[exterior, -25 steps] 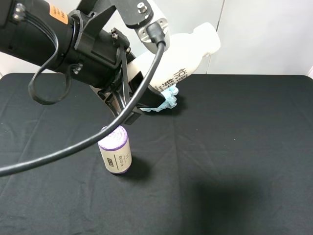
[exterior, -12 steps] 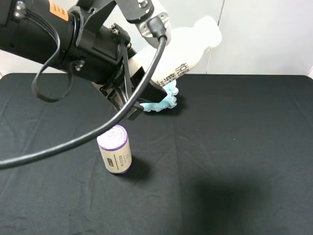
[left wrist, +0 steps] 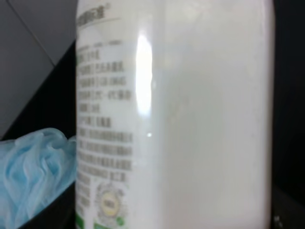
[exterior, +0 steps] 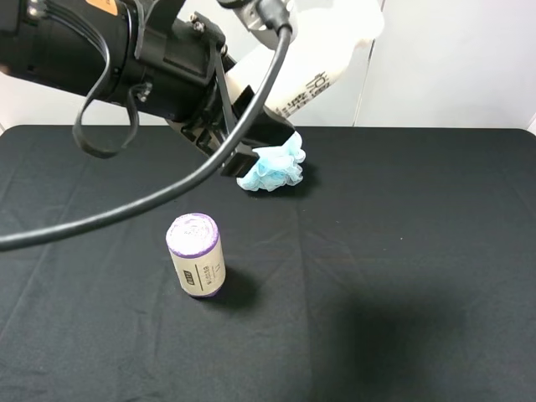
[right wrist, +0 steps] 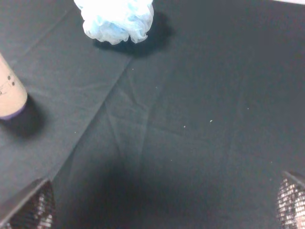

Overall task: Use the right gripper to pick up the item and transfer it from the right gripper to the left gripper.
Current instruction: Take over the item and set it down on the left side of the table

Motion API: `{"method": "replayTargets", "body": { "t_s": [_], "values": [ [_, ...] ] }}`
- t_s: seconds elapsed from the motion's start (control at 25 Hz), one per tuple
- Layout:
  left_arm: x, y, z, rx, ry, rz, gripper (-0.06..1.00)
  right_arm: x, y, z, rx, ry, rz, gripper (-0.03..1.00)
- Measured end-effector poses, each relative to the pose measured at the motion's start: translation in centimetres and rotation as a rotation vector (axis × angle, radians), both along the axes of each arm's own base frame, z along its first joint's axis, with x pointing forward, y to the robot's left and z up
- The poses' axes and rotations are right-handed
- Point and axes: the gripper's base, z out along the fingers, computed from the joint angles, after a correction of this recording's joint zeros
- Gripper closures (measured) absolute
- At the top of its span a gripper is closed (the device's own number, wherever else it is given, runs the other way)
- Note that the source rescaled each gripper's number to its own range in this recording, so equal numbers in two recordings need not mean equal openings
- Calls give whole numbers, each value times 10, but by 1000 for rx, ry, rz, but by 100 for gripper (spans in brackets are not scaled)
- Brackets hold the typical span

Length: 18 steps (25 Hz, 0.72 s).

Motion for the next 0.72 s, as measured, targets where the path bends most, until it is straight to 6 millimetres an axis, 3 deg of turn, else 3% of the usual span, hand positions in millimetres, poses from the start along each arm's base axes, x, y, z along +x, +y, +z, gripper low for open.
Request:
{"method": "replayTargets", "body": {
  "t_s": [0.56, 0.72],
  "values": [
    [1, 0, 1, -32, 26, 31, 91, 0, 0, 0, 3, -4, 1, -2],
    [1, 0, 1, -44, 39, 45, 91, 0, 0, 0, 6, -3, -69, -2]
  ]
}}
